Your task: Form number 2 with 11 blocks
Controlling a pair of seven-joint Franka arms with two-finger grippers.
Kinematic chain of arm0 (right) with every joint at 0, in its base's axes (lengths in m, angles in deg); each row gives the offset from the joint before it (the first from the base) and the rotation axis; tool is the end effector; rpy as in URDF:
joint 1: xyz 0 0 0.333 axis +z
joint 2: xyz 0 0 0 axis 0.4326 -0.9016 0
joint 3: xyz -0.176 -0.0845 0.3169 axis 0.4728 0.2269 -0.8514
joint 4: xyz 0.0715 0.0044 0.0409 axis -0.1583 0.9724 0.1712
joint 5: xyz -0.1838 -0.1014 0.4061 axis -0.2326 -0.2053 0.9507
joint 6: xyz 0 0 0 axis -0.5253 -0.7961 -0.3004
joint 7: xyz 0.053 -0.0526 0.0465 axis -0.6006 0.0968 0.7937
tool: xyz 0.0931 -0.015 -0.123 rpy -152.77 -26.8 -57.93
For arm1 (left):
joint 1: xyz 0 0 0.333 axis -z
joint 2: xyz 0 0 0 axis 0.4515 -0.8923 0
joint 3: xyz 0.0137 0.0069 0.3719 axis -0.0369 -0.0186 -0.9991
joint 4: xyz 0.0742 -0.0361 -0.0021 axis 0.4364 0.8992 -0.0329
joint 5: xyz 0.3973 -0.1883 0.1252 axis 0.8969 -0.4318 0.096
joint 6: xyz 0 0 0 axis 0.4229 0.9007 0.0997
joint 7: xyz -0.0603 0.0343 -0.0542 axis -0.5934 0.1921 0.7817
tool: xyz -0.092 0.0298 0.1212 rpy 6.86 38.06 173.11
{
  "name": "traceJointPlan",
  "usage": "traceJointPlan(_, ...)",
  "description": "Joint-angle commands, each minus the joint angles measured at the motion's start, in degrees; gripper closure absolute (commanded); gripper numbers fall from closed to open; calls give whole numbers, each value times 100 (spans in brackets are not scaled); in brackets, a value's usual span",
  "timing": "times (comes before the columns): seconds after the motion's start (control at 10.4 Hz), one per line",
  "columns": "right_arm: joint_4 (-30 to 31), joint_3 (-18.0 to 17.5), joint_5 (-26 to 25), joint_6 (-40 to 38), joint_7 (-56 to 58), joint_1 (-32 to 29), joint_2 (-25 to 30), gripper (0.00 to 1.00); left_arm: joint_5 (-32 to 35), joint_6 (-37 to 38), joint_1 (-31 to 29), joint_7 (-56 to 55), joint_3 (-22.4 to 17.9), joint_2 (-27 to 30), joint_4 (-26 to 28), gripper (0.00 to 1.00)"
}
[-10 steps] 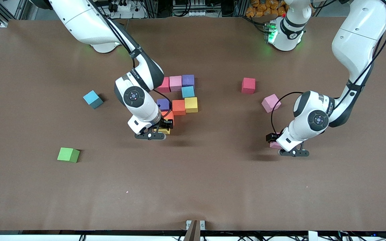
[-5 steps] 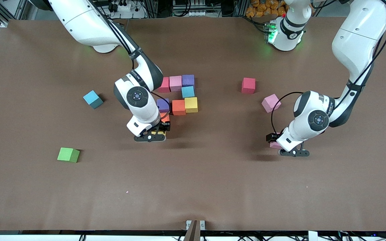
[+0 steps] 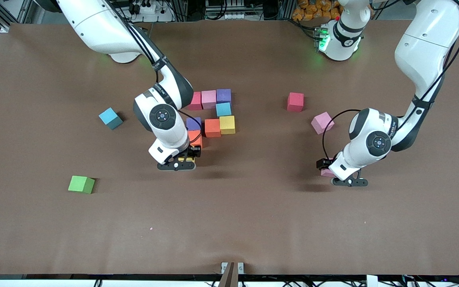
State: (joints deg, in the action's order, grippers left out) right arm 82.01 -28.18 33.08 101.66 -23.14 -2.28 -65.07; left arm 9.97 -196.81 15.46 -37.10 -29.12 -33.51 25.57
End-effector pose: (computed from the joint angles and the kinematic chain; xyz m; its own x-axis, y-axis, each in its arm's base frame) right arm 0.6509 0.3914 0.2194 0.9994 0.0187 0.0297 0.0181 -0.9997 0.0188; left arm 0.6852 -0.1350 0.1384 0.9985 -0.0488 -0.0259 -0.0478 -0.9982 0.0370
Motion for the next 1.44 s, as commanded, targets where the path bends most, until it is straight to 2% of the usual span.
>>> traceJointPlan(0.0, -164, -1, -77, -26, -111, 29, -207, 64, 111, -68, -40, -170, 28, 151, 150, 0)
traceJointPlan(0.48, -507, -1, -69, 53, -190, 108, -506, 64, 111, -68, -40, -169, 19, 151, 159, 0)
traceJointPlan(0.67, -489, -1, -69, 281, -286, 152, -620, 64, 111, -68, -40, -170, 19, 151, 150, 0)
traceJointPlan(1.34, -358, -27, -104, 308, -305, 187, -629, 64, 111, -68, -40, -170, 28, 142, 150, 0)
